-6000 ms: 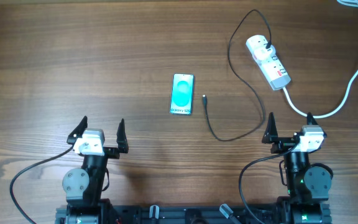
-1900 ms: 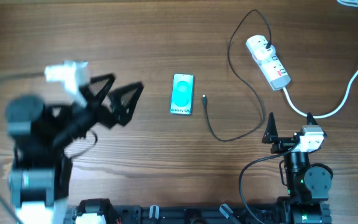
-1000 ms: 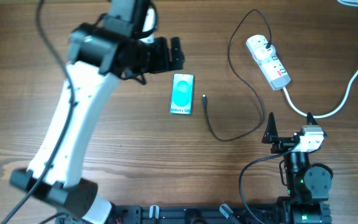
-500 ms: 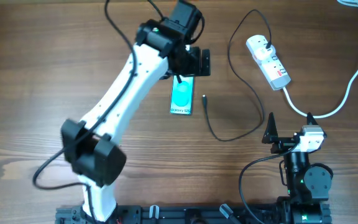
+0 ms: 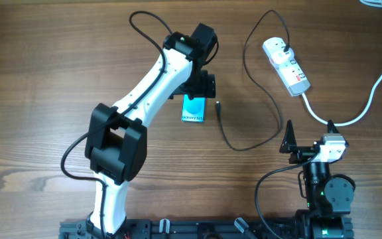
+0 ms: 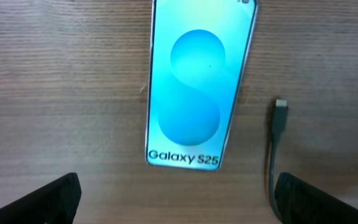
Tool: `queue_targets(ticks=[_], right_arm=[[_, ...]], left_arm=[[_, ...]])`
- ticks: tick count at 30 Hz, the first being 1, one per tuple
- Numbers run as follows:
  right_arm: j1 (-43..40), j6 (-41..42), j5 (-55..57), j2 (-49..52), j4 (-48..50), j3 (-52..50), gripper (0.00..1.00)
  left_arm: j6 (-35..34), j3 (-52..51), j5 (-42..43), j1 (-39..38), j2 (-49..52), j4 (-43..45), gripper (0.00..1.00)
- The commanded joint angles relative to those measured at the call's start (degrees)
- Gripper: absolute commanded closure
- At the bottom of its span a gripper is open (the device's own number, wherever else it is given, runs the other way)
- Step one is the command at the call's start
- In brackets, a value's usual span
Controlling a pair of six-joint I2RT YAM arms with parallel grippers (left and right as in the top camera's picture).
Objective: Plug charger to phone and switch on socket
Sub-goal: 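Lower the left gripper onto the phone's top edge and align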
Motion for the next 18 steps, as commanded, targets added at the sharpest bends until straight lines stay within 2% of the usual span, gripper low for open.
queue_targets(ticks=[1,5,9,13,18], right_arm=[[-0.26,-0.07,0.57,-0.31,0.37,-0.07,0.00],[-0.26,-0.09,0.57,-0.31,0.37,-0.07,0.00],[-0.26,-0.09,0.57,-0.31,0.35,-0.07,0.00],[-0.26,-0.07,0.57,-0.31,0.35,-0.07,0.00],[-0.26,-0.09,0.57,-0.31,0.35,-0.07,0.00]], left_arm=[[-0.48,-4.35,0.70,0.00,1.16,3.56,0.00],[0.35,-7.82,0.76,0.02,1.18,8.15,0.00],[5.77,-8.52,3.93,0.17,1.18,11.56,0.00],[4.76,-8.52,4.70,0.55,1.40,12.33,0.00],[2.27,-8.52,0.96,0.68,4.26,12.46,0.00]])
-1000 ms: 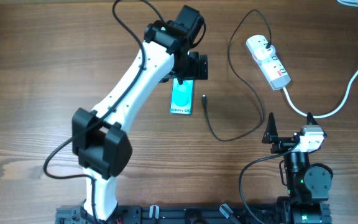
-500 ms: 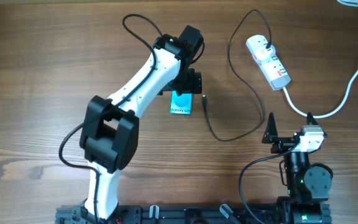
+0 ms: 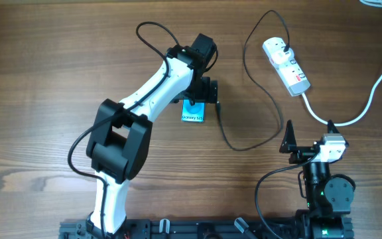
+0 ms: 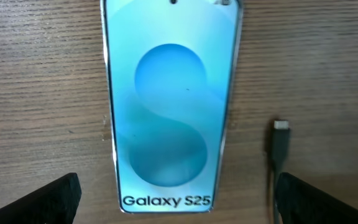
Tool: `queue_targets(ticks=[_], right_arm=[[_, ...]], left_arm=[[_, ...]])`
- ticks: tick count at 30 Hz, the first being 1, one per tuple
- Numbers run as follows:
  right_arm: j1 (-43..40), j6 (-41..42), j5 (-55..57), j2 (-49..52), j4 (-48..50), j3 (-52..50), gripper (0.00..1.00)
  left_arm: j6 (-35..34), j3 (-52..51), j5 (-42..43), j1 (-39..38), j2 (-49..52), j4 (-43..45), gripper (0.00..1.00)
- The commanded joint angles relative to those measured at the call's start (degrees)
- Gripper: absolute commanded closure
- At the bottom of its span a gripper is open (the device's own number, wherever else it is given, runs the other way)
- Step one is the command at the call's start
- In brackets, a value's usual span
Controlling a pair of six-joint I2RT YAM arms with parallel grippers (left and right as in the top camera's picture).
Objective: Plug charger to phone and switch on socket
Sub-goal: 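Lower the left gripper onto the phone's top edge and align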
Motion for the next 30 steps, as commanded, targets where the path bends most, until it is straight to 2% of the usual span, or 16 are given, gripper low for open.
queue_targets(ticks=[1,13,19,30], right_arm=[[-0.26,-0.09,0.57,-0.31,0.35,-0.07,0.00],[-0.26,-0.09,0.57,-0.31,0.35,-0.07,0.00],[-0.26,-0.09,0.57,-0.31,0.35,-0.07,0.00],[-0.26,-0.09,0.57,-0.31,0.35,-0.07,0.00]], left_arm=[[-1.05,-0.24,-1.55,0.85,4.11,0.35,0.00],[-1.01,-0.26,-1.22,0.68,6.84,2.36,0.00],[-1.11,-0.26,-5.31,-0.33,7.06,4.07,0.00],[-2.78,-0.26,-6.32,-0.44,7.13,7.21,0.00]])
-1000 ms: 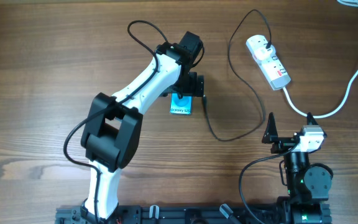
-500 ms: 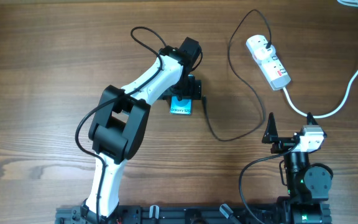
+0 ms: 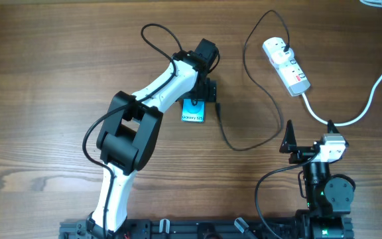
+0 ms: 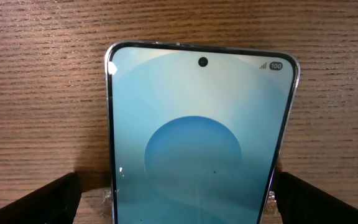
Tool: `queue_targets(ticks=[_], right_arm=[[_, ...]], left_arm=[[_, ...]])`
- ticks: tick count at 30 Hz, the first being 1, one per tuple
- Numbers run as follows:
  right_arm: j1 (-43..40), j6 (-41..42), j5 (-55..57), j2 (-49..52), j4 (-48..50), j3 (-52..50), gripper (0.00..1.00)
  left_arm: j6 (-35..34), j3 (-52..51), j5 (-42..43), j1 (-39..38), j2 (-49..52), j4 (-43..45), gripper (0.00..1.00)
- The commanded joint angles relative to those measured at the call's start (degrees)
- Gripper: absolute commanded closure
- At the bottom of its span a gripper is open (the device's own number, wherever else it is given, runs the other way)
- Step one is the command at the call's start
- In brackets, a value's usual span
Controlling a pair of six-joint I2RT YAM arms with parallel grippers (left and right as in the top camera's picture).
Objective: Plug charger to phone and switch on socket
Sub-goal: 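Lower the left gripper onto the phone's top edge and align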
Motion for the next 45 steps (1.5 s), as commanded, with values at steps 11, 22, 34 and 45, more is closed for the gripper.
queue_targets(ticks=[11,22,34,45], right_arm=[[-0.26,-0.09,0.57,-0.28,0.35,-0.07,0.00],[-0.26,-0.09,0.57,-0.28,0.35,-0.07,0.00],[-0.26,-0.09,0.57,-0.28,0.35,-0.07,0.00],[-0.26,-0.09,0.57,-0.28,0.35,-0.07,0.00]], left_arm=[[-1.70,-2.01,-0.31,-0.59,1.40,-0.02,0.00],[-1.27,-2.03,-0.39,-5.16,1.40,0.63,0.00],[-1.29,-2.03,-1.88,-4.70,1.40,1.88,0.00],[-1.29,-2.05,-2.08,-4.70,1.40,1.99,0.00]])
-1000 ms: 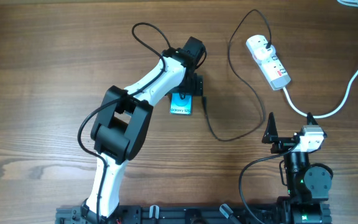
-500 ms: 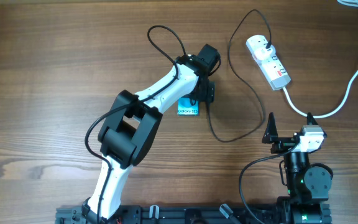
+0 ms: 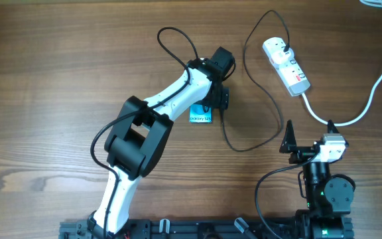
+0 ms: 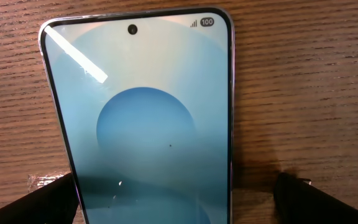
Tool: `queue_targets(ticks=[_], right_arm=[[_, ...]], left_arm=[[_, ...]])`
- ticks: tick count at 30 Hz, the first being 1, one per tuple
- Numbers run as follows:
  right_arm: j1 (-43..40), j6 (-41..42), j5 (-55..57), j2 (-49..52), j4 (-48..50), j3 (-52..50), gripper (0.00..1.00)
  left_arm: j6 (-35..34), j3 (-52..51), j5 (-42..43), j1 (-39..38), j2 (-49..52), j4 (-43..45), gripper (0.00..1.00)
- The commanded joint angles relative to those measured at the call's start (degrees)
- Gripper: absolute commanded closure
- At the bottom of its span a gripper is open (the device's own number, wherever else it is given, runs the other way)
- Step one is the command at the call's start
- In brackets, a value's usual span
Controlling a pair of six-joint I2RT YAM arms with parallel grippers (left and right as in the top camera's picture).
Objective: Plug charger to phone and switch on socket
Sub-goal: 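Lower the left gripper onto the phone's top edge and align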
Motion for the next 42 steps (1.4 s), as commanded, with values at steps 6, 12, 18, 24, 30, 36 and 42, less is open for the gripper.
queue_targets(ticks=[6,12,18,24,30,36,42], right_arm=[[-0.26,-0.09,0.57,-0.28,0.37,-0.07,0.00],[-0.26,-0.09,0.57,-0.28,0.35,-0.07,0.00],[-0.26,-0.09,0.55,-0.09,0.37,-0.07,0.00],[-0.26,-0.09,0.57,-0.09,0.37,-0.07,0.00],[-0.26,-0.11,0.57,-0.09,0.37,-0.07,0.00],[-0.26,-0.09,0.57,-0.09,0.35,-0.07,0.00],[-0.26,-0.07,0.57,-0.09,0.37,-0.07,0.00]], left_arm=[[-0.35,-1.57,-1.81,0.55,1.40,0.37,0.02],[-0.37,-1.57,-1.97,0.96,1.40,0.28,0.01],[-0.55,-1.57,-1.95,2.54,1.40,-1.29,0.00],[-0.55,-1.57,-1.92,2.49,1.40,-1.77,0.05],[-0.52,-1.99,-0.57,2.47,1.40,-2.27,0.02],[-0.59,-2.69,3.48,2.47,1.42,-1.64,0.00],[-0.55,-2.71,5.22,2.47,1.51,-1.49,0.00]])
